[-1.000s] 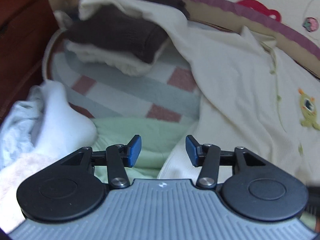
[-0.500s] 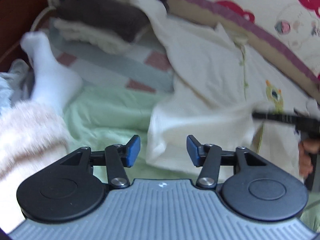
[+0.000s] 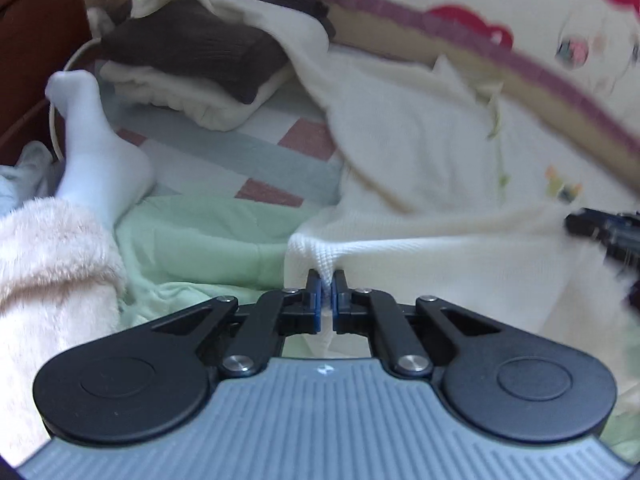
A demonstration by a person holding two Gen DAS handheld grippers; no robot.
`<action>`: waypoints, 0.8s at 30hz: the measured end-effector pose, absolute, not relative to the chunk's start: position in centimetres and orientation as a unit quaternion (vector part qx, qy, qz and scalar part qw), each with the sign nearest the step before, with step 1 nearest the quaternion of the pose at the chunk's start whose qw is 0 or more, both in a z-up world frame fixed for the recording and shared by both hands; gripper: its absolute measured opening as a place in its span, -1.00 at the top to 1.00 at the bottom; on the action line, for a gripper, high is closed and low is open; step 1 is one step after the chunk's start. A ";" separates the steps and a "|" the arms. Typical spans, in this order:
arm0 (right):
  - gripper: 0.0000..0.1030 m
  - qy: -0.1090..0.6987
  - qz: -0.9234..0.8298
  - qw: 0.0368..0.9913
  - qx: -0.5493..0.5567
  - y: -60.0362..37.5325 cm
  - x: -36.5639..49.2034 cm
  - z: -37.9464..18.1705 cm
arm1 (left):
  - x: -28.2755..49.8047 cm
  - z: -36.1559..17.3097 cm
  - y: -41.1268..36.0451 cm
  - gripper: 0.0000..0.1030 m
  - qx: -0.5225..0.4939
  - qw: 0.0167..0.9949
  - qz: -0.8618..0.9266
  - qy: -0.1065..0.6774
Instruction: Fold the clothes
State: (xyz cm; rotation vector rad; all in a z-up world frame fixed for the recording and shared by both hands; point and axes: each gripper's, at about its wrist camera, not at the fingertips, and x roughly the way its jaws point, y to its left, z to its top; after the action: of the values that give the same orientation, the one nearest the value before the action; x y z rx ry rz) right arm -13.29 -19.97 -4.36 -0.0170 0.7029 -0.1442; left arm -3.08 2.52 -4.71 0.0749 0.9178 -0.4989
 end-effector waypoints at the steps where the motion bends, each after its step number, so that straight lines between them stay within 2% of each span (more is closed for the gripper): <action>1: 0.24 0.328 -0.039 0.944 -0.022 -18.8 -13.7 -3.7 | -3.1 -4.4 2.5 0.92 0.028 0.867 -0.243 0.433; 4: 0.15 0.333 0.076 0.939 -0.028 -16.0 -13.9 -4.4 | -2.5 -4.7 2.4 0.92 -0.007 0.867 -0.244 0.434; 8: 0.15 0.373 0.120 0.919 -0.042 -12.6 -13.5 -7.7 | -1.6 -5.3 3.2 0.92 -0.068 0.862 -0.236 0.444; 13: 0.08 0.357 0.204 0.908 0.076 -11.4 -13.3 -8.9 | -1.2 -5.4 4.3 0.92 -0.107 0.850 -0.236 0.458; 16: -0.04 0.348 0.165 0.921 0.063 -9.3 -12.5 -9.8 | -1.7 -5.3 4.9 0.92 -0.114 0.846 -0.237 0.464; 18: -0.04 0.346 0.134 0.927 0.049 -8.3 -11.5 -10.5 | -2.3 -5.1 5.3 0.92 -0.119 0.845 -0.240 0.463; 24: -0.04 0.331 0.099 0.933 0.101 -6.9 -9.4 -11.1 | -2.8 -5.0 6.1 0.92 -0.126 0.849 -0.245 0.450</action>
State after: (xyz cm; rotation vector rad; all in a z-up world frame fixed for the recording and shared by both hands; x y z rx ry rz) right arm -9.36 -6.88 -11.11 0.2066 0.6766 0.2017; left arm -2.83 6.05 -4.96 -0.2649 0.9488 -0.5166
